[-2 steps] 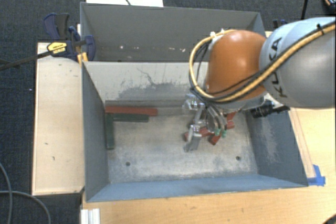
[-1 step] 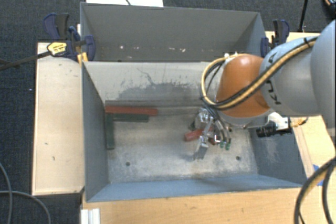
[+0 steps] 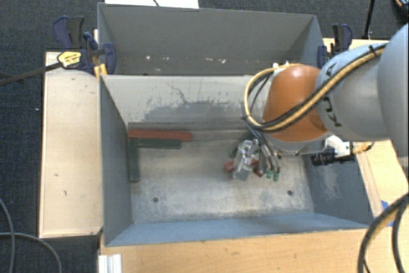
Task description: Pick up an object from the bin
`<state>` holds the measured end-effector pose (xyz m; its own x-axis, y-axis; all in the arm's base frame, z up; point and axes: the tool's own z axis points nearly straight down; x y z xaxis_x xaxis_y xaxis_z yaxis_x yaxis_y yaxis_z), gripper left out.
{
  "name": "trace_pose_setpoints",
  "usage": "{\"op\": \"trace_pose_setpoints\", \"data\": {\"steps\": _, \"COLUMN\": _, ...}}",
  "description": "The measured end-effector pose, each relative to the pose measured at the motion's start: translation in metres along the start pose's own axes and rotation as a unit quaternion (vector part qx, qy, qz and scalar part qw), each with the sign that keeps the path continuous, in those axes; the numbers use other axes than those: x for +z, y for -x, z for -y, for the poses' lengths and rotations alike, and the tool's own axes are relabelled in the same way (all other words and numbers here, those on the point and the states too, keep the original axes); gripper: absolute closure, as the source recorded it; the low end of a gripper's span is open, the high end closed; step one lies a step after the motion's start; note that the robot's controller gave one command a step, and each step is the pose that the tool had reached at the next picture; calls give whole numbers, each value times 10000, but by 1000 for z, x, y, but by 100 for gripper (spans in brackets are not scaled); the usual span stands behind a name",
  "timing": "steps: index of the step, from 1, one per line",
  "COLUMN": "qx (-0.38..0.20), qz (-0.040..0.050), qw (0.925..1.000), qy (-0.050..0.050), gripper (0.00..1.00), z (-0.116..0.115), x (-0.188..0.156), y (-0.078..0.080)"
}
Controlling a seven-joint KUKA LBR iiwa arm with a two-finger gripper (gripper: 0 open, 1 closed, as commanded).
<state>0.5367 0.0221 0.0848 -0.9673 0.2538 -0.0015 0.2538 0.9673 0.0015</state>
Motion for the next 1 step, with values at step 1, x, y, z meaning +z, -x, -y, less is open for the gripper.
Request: {"op": "trace_pose_setpoints", "data": {"steps": 1, "qx": 16, "qz": -2, "qw": 10000, "qy": 0, "gripper": 0, "z": 0, "x": 0, "y": 0}}
